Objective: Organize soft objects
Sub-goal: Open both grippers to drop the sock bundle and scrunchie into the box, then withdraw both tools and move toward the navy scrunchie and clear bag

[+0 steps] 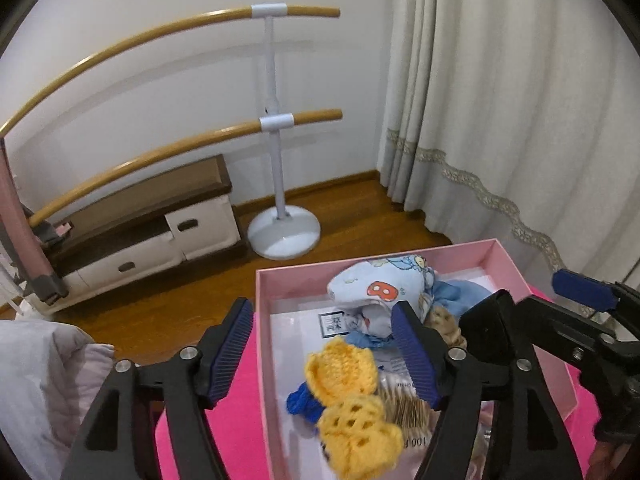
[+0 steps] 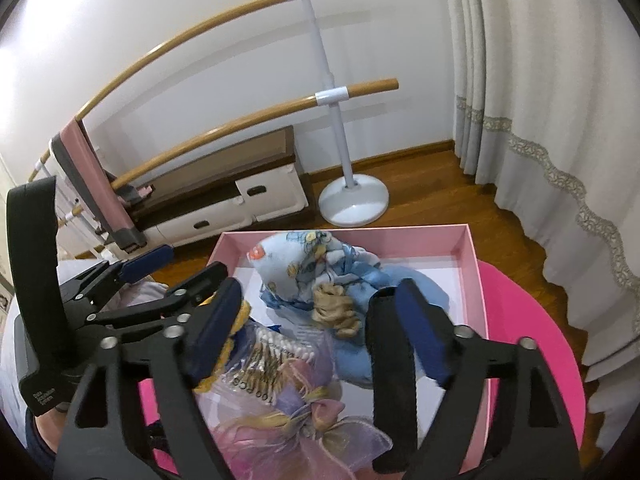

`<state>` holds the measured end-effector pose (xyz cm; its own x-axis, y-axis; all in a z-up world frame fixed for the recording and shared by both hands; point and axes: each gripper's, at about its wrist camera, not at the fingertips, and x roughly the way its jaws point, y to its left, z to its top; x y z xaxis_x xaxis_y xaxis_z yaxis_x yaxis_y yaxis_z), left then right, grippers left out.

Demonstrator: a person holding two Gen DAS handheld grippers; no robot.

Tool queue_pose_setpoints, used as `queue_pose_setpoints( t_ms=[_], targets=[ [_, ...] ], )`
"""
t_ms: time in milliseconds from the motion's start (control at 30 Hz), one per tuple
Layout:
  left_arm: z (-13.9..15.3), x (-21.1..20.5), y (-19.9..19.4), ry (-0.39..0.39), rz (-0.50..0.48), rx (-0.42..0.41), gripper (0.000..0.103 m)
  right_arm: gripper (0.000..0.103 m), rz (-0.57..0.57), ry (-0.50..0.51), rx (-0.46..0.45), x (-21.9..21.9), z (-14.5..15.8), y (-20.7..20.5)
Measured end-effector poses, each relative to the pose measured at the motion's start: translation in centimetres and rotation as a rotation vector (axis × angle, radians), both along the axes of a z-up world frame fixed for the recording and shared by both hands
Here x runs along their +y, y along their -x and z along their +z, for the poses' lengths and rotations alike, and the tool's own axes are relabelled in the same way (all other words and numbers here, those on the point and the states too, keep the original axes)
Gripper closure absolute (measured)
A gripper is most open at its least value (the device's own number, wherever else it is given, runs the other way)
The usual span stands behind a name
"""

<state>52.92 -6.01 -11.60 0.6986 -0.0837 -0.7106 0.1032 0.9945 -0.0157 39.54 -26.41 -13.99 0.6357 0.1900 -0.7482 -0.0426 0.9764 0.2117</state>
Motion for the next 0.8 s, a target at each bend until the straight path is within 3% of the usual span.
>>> queue_pose_setpoints(
  t_ms=[67, 267, 500, 800],
  targets=[
    [0.4, 0.2, 1.1, -0.004, 0.012, -0.028, 0.026, 0.000, -0.006, -0.010, -0.019, -0.2, 0.6, 0.7],
    [1.5, 0.0, 5.9, -0.046, 0.034, -0.134, 0.002, 0.000, -0.049, 0.023, -0.046, 0.4, 2.4, 3.0],
    [2.1, -0.6, 12.7, -0.101, 0.055, -0.213, 0.000, 0.000, -0.075, 0.028, -0.112, 1.1, 4.8, 7.0],
    [3.3, 0.3, 21.6, -0.080, 0.049, -0.275, 0.000, 0.000, -0.107, 0.036, -0.230, 1.6, 8.3, 14.7]
  ],
)
